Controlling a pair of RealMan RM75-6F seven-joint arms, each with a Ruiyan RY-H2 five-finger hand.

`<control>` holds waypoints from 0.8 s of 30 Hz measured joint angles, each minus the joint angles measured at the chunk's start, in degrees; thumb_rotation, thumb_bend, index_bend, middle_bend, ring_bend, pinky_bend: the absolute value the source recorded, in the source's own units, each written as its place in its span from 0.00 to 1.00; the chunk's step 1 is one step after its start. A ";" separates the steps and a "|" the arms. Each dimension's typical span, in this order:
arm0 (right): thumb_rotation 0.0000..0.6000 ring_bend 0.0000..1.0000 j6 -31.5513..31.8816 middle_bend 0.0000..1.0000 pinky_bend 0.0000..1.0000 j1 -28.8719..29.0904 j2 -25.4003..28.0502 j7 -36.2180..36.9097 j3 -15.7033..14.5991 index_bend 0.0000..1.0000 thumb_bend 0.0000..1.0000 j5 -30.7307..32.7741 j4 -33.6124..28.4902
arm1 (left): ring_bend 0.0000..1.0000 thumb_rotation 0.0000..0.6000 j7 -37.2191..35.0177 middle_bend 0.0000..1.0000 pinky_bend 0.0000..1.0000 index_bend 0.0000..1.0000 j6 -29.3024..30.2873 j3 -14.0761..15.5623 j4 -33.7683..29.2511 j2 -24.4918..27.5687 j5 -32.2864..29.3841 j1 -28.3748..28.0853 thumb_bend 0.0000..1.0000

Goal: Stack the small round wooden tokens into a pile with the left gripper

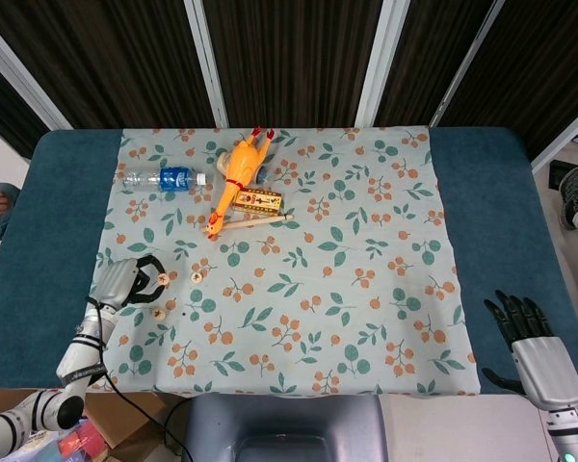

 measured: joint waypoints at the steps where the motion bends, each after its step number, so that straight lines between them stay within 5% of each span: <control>1: 1.00 0.00 -0.05 0.00 0.00 0.02 -0.04 -0.07 -0.02 0.00 0.13 -0.01 -0.02 | 1.00 1.00 -0.55 1.00 1.00 0.51 0.50 0.28 -1.48 0.99 0.47 0.60 0.37; 9: 1.00 0.00 0.14 0.00 0.00 -0.04 -0.02 -0.07 -0.25 0.00 0.13 -0.48 -0.13 | 1.00 1.00 -2.98 1.00 1.00 0.49 3.83 4.54 -5.61 3.53 4.41 4.67 0.37; 24: 1.00 0.00 0.01 0.00 0.00 0.04 0.04 0.14 -0.34 0.00 0.13 -0.64 -0.05 | 1.00 1.00 -2.44 1.00 1.00 0.48 3.36 6.11 -2.95 1.76 4.55 5.38 0.37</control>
